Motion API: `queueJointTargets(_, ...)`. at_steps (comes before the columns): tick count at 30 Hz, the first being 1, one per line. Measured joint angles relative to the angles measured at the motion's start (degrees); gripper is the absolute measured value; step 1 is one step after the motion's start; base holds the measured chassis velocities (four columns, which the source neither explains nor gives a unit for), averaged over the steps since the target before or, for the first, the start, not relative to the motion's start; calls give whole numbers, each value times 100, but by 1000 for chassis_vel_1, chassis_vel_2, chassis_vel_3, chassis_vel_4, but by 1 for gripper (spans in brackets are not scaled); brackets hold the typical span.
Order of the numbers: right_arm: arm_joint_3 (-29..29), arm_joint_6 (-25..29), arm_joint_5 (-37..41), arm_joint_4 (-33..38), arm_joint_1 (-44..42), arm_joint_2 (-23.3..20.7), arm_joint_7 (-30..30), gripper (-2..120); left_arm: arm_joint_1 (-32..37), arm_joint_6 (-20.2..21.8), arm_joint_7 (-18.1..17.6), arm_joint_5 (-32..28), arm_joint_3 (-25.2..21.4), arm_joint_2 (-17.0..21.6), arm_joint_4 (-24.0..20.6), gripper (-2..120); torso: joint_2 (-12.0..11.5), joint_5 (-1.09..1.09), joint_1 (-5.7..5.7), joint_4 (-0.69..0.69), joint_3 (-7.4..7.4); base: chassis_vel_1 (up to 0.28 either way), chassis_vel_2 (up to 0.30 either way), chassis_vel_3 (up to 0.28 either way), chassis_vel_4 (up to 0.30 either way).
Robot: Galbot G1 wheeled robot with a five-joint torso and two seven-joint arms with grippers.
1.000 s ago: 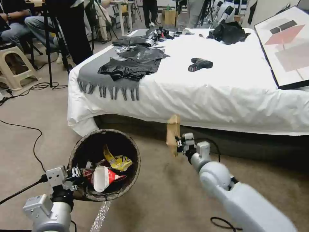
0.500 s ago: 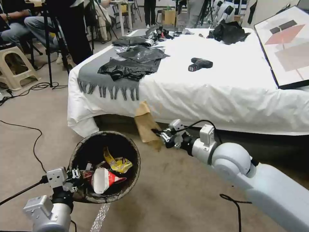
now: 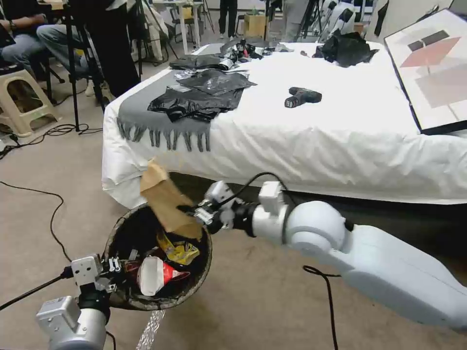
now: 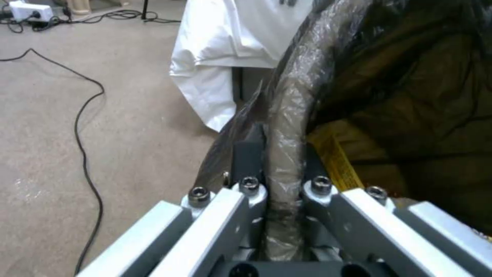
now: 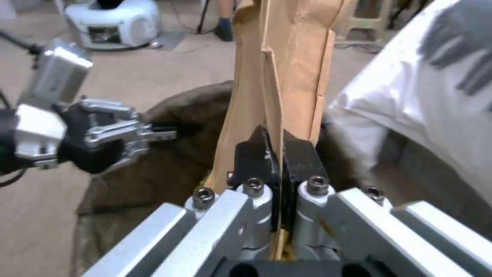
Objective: Pick up the trash bin, then pick up the garbage from the floor and place it into the trash bin.
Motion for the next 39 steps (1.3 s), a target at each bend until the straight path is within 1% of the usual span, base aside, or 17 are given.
queueJointTargets(2,-115,-29,19,2,56,38,71,0,0,8,0,0,1,0,0,3,0,0,0,0,0,0,0,0,0)
queueJointTargets(4,-349,-51,58,1,132,115,272,0,-2,35,-7,0,11,-3,0,3,0,0,0,0,0,0,0,0,0)
queueJointTargets(6,-416,-66,74,-4,147,147,355,0,-3,59,-13,0,15,-4,0,3,0,0,0,-1,0,0,0,0,0)
queueJointTargets(8,-572,-141,84,-50,152,247,600,0,-3,116,-42,-8,22,-5,0,3,0,0,0,-1,0,0,0,0,0)
queueJointTargets(10,-598,-159,88,-62,149,275,652,0,-3,127,-49,-10,22,-5,0,3,0,0,0,0,0,0,0,0,0)
queueJointTargets(13,-736,-237,107,-121,97,409,944,0,-7,167,-71,-25,14,2,0,3,0,0,0,0,0,0,0,0,0)
queueJointTargets(17,-797,-339,138,-134,46,476,1127,0,-16,220,-98,-49,9,5,0,3,0,0,0,0,0,0,0,0,0)
queueJointTargets(22,-841,-388,89,-139,-21,520,1190,1,-32,243,-109,-61,8,5,0,3,0,0,0,-1,0,0,0,0,0)
queueJointTargets(25,-877,-388,42,-139,-87,592,1337,14,-47,253,-111,-66,11,2,0,3,0,0,0,-1,0,0,0,0,0)
queueJointTargets(26,-877,-388,42,-139,-87,592,1337,14,-47,253,-111,-66,11,2,0,3,0,0,0,-1,0,0,0,0,0)
queueJointTargets(30,-924,-394,38,-153,-121,729,1651,34,-79,273,-113,-91,7,-1,0,3,0,0,0,-1,0,0,0,0,0)
queueJointTargets(32,-926,-398,41,-153,-125,747,1693,35,-81,276,-113,-93,6,-1,0,3,0,0,0,-1,0,0,0,0,0)
queueJointTargets(34,-925,-415,54,-149,-129,789,1764,47,-92,280,-115,-98,1,-1,0,3,0,0,0,0,0,0,0,0,0)
queueJointTargets(35,-919,-427,62,-139,-129,801,1776,50,-95,282,-115,-100,1,-1,0,3,0,1,0,-1,0,0,0,0,0)
queueJointTargets(36,-919,-427,62,-139,-129,801,1776,50,-95,282,-115,-100,1,-1,0,3,0,1,0,-1,0,0,0,0,0)
queueJointTargets(38,-905,-435,74,-113,-128,814,1794,61,-98,288,-116,-103,2,-4,0,3,0,0,0,-1,0,0,0,0,0)
queueJointTargets(39,-903,-435,76,-111,-128,814,1794,62,-99,288,-115,-102,2,-5,0,3,0,1,0,-1,0,0,0,0,0)
